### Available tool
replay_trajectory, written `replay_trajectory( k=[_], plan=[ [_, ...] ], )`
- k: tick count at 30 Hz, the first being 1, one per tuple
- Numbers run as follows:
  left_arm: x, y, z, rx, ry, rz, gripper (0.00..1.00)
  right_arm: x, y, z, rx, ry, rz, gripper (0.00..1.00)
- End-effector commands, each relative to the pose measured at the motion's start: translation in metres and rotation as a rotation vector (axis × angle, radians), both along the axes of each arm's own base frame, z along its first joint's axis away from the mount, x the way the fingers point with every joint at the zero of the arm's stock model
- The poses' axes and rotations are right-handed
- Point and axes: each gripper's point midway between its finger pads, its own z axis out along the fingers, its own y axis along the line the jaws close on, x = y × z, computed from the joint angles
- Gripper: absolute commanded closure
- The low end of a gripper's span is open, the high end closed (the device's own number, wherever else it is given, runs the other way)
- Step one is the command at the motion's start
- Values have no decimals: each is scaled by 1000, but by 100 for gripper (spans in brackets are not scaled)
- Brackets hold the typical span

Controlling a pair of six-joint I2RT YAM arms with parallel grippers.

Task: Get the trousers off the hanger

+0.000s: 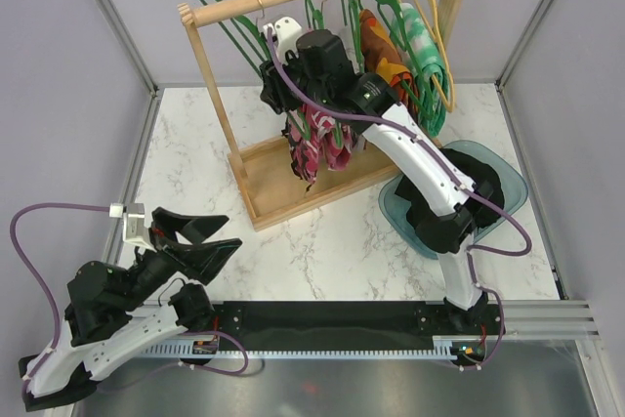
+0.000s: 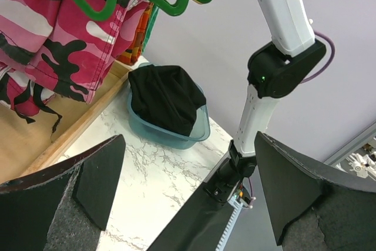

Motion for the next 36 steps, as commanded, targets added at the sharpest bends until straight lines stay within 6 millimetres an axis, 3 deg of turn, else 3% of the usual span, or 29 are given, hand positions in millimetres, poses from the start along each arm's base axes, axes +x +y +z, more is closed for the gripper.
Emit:
replay_trajectory(
  k=[1,6,10,16,21,26,30,36],
  plan=[
    [-1,7,10,-55,-8,17,2,-23,-21,51,42,-112,39,50],
    [4,-4,11,-14,-2,7,1,-50,-35,81,55,-189,114,33],
    [7,-11,17,7,-7,2,2,-78,-55,120,72,-306,173,21],
    [17,-26,31,55,-26,7,1,-110,-78,133,60,-358,241,12],
    [22,-42,60,68,-74,-11,1,-126,-96,146,53,-409,252,9],
    [22,-57,94,59,-114,-49,1,-120,-123,153,41,-426,167,8],
    [29,-74,114,66,-104,-68,1,-96,-160,135,39,-347,53,9],
    [46,-99,155,41,-76,-59,2,-82,-204,118,54,-276,-107,11]
  ],
)
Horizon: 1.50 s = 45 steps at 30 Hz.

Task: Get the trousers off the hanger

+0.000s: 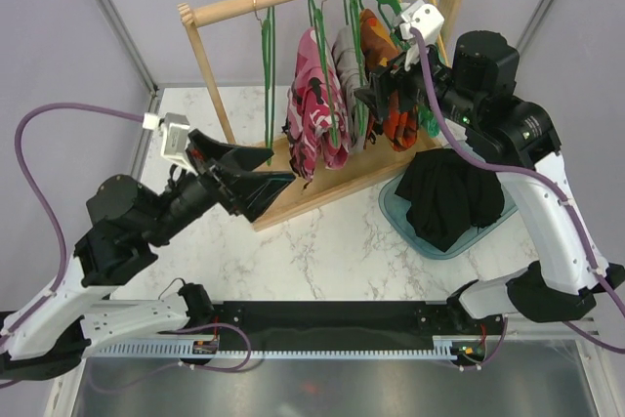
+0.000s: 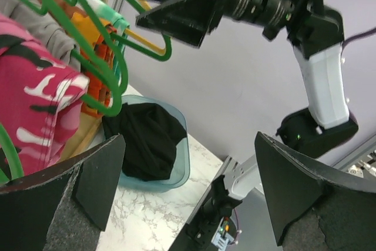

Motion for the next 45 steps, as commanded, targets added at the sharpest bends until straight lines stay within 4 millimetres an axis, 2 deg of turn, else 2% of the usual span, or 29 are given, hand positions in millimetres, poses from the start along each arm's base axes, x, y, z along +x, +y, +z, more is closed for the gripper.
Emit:
replay_trajectory(
  k=[1,2,3,6,8,12,13,14,15,17,18,20,21,24,26,31,34,40,41,43,44,45],
  plan=[
    [16,-23,27,-20,-3,10,2,-7,-26,12,70,-4,-86,12],
    [22,-22,40,-40,3,46,2,-6,-31,9,69,0,-110,12],
    [28,-25,43,-37,9,64,2,-6,-41,5,66,4,-139,12],
    [56,-43,45,-1,53,143,3,-8,-60,-3,61,14,-191,12],
    [74,-57,48,19,77,191,4,-18,-70,1,70,-6,-201,12],
    [106,-73,35,124,113,303,4,-28,-86,-16,60,14,-221,12],
    [114,-69,41,122,119,355,4,-31,-88,-18,60,14,-221,12],
    [123,-78,30,163,126,377,5,-37,-91,-24,58,20,-223,13],
    [129,-77,25,197,128,403,5,-38,-94,-27,59,28,-225,13],
    [137,-75,28,207,119,456,5,-44,-97,-35,60,39,-225,13],
    [144,-80,19,242,119,474,5,-45,-98,-37,66,47,-223,13],
    [151,-79,19,256,114,515,5,-48,-101,-43,71,57,-228,13],
    [157,-84,12,286,113,530,5,-50,-100,-44,79,65,-222,13],
    [168,-88,2,324,116,569,6,-52,-103,-47,90,72,-223,13],
    [174,-85,1,334,120,602,7,-54,-105,-48,101,77,-228,13],
    [191,-83,-17,389,138,643,10,-60,-108,-49,113,77,-227,13],
    [200,-78,-27,397,168,642,15,-61,-109,-51,119,81,-229,13],
    [214,-74,-37,412,190,638,35,-63,-111,-57,124,95,-227,13],
    [216,-73,-37,416,190,641,44,-62,-111,-57,124,95,-230,13],
    [216,-73,-36,419,184,635,51,-63,-111,-58,125,98,-225,13],
    [218,-72,-36,427,180,637,60,-63,-111,-59,124,101,-226,13],
    [217,-71,-34,426,175,635,66,-63,-112,-59,125,99,-225,13]
  ],
)
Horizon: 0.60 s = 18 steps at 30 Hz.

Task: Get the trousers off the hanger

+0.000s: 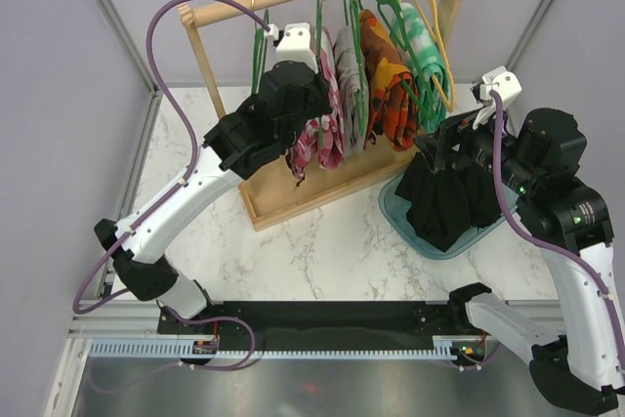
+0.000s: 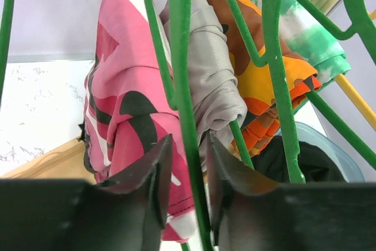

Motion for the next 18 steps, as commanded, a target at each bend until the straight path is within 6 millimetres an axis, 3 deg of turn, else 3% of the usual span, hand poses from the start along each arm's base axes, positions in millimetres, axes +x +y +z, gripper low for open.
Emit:
replay_trajectory(
  k=[1,5,8,15,18],
  plan=[
    [4,2,12,8,-27,-9,77,-2,4,9,48,-18,15,13],
    [2,9,26,23,-58,-6,98,-1,3,10,58,-13,12,13],
    [-1,17,46,21,-100,-3,98,-3,2,10,65,-9,14,13],
    [-15,35,119,-70,-245,-4,98,-4,3,8,80,0,27,13],
    [-22,41,137,-108,-280,-12,98,-4,2,6,86,7,27,13]
  ],
)
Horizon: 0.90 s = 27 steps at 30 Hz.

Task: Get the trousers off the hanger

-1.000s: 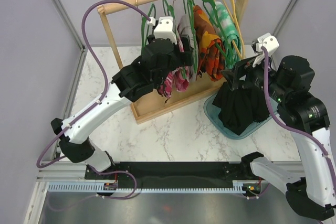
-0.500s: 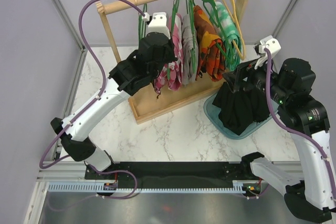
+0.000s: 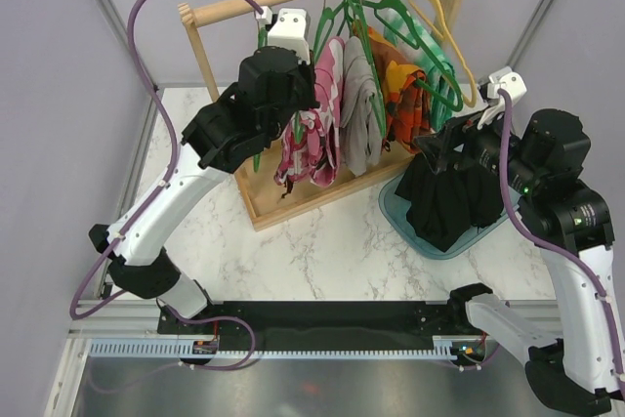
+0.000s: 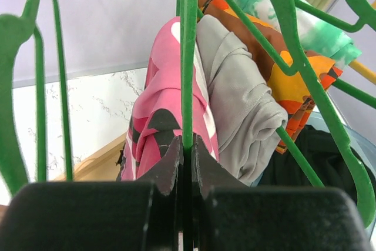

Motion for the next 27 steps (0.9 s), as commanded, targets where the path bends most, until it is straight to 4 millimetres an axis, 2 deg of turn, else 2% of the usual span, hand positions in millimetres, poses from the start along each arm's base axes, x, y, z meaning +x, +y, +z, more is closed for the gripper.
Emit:
replay_trajectory(
  k=[1,14,19,27],
  plan=[
    [-15,21,106,-225,-243,1,98,-2,3,7,34,-23,18,13],
    [-30,44,113,-244,-264,17,98,-2,6,1,55,-2,40,13],
    [-34,53,104,-234,-256,37,98,-1,6,-3,56,8,41,13],
    [-45,63,103,-254,-262,25,98,-3,9,-5,57,9,66,13]
  ],
)
